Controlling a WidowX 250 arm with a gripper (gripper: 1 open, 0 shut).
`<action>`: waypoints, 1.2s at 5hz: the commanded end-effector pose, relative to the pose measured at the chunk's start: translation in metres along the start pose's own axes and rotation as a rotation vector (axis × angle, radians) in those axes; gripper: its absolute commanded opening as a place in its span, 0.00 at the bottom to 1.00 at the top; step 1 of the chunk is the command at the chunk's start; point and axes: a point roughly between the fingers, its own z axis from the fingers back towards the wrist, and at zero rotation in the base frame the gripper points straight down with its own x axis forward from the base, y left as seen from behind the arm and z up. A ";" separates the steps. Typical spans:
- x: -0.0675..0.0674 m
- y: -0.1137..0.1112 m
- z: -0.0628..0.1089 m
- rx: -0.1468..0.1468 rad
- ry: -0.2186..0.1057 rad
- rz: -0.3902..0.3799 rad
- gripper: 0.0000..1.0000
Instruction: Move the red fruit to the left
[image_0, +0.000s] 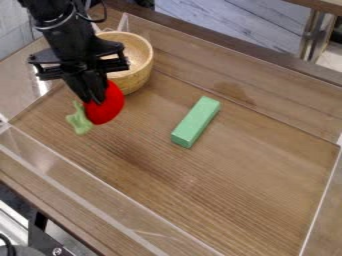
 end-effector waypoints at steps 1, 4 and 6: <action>0.003 0.003 0.009 0.003 -0.045 0.020 0.00; 0.009 -0.001 -0.014 -0.003 -0.027 0.002 0.00; -0.004 0.000 -0.016 -0.033 -0.010 -0.068 0.00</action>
